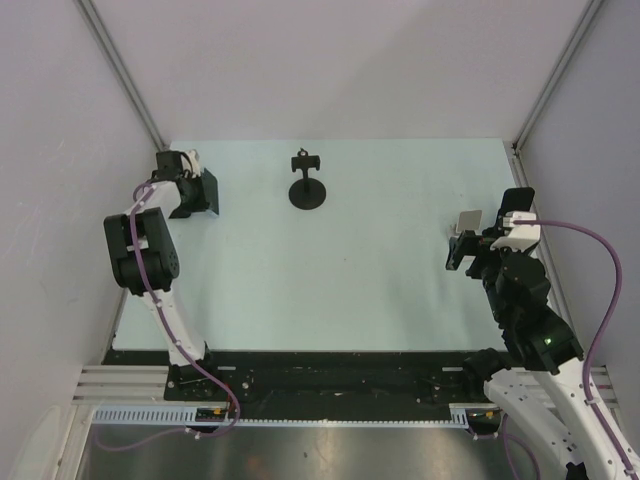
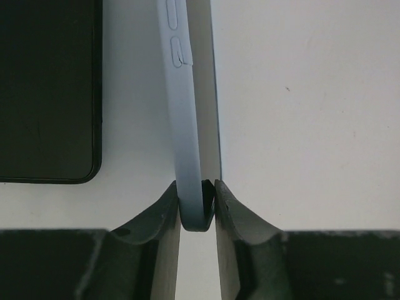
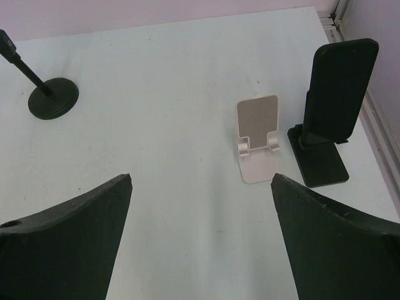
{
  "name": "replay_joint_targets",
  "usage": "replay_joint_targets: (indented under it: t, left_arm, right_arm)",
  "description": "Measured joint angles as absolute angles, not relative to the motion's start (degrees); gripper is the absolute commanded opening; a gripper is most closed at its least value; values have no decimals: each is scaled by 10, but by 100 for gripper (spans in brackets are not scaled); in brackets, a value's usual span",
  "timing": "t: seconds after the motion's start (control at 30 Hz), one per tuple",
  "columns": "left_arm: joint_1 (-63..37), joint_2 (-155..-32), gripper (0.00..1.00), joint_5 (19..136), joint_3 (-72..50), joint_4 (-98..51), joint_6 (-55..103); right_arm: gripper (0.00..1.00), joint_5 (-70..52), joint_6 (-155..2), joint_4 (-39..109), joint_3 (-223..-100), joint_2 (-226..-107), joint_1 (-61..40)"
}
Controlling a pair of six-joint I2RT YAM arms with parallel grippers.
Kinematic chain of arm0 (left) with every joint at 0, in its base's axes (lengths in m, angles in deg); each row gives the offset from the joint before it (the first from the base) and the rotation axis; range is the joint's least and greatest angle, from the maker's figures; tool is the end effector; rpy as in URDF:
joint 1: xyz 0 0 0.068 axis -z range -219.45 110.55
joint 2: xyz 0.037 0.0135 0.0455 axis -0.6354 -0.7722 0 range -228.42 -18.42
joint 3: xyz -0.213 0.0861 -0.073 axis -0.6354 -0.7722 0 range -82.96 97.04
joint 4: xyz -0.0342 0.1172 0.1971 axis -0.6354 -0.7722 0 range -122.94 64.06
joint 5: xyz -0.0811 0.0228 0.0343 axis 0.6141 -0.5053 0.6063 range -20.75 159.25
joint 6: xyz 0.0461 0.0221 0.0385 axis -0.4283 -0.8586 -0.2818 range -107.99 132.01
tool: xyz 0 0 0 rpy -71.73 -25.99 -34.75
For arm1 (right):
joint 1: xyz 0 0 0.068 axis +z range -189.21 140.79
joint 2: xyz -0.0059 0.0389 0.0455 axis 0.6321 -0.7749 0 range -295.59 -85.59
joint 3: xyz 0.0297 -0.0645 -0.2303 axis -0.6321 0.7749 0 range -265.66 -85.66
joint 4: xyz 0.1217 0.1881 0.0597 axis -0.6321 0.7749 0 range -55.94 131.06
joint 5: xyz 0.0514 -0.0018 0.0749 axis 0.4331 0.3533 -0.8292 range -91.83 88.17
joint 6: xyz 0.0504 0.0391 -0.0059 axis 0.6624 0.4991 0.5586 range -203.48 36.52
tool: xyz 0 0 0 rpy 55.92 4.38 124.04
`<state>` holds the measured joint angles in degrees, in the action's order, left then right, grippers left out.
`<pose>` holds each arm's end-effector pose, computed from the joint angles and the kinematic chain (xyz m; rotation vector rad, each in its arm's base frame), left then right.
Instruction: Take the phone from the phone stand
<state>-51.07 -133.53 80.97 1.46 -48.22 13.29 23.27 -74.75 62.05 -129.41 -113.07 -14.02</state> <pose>0.3995 0.0718 0.1677 -0.1935 2.4692 -0.1783 0.1169 0.0318 0.3131 0.0625 1.7550 0.0423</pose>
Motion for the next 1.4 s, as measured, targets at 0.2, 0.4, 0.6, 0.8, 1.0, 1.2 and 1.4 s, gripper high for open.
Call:
replay_joint_targets:
  t: [0.2, 0.4, 0.6, 0.8, 1.0, 1.2, 1.4]
  left_arm:
    - [-512, -1342, 33, 801, 15, -481, 131]
    - [-512, -1348, 12, 807, 21, -481, 131]
    - [-512, -1349, 0, 825, 25, -483, 131]
    - [-514, -1349, 0, 848, 25, -483, 133]
    - [-515, -1350, 0, 871, 25, -485, 141]
    - [-515, -1350, 11, 890, 21, -486, 146]
    - [-515, -1350, 39, 874, 17, -485, 145]
  right_arm:
    - [100, 232, -748, 620, -1293, -1132, -141]
    - [100, 231, -748, 620, -1293, -1132, -142]
    - [100, 230, -748, 620, -1292, -1134, -142]
    - [100, 227, -748, 620, -1292, -1136, -147]
    - [100, 223, -748, 620, -1292, -1136, -149]
    - [100, 221, -748, 620, -1291, -1136, -150]
    - [100, 220, -748, 620, -1292, -1136, -150]
